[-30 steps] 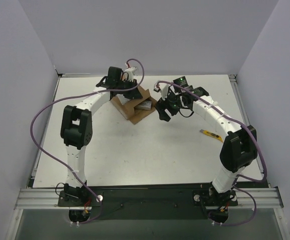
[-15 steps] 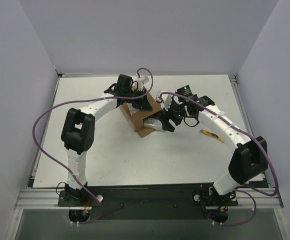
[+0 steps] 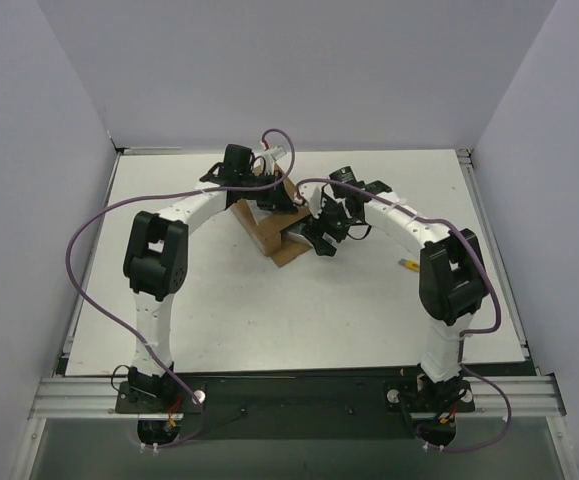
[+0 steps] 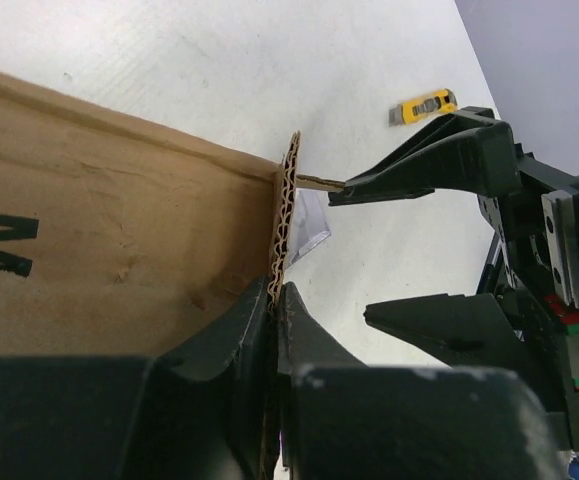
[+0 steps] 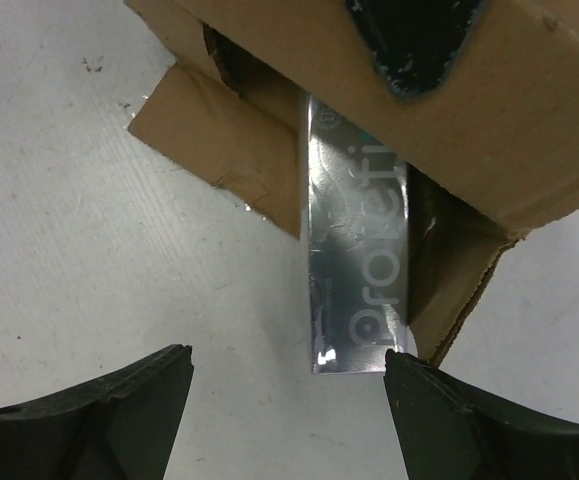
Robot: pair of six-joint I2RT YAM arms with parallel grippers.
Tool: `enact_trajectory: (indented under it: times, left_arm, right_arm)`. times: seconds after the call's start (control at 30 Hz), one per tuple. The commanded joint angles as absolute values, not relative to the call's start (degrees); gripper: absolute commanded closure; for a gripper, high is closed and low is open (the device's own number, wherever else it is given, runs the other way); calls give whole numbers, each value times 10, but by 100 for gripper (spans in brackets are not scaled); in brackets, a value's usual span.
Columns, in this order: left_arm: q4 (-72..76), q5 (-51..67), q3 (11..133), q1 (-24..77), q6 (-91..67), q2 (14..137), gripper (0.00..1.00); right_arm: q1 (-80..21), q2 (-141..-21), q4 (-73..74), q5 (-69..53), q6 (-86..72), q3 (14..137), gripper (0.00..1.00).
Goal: Unpack the express box
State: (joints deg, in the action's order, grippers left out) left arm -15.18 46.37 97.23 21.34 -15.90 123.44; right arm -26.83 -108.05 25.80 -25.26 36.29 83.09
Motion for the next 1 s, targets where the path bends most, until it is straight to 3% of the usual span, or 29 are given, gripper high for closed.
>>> enact_trajectory:
  times: [0.0,0.3,0.53,0.77,0.97]
  left_arm:
    - [-199,474,931,207,-154,1273,100]
    - [-148,566,909,197,-194,1271,100]
    - [-112,617,882,197,-231,1282,100]
    - [-57,633,879,189,-284,1293,100]
    - [-53,620,885,186,-291,1301,100]
  right_arm:
    - [-268,-1096,235,-244,429,868,20]
    - [-263,-1169,209,-210,485,888,18]
    - [-261,-1156,127,-275,540,835,16]
    - [-266,-1187,206,-319,610,870,19]
    - [-266,-1185,317,-284,581,900,52]
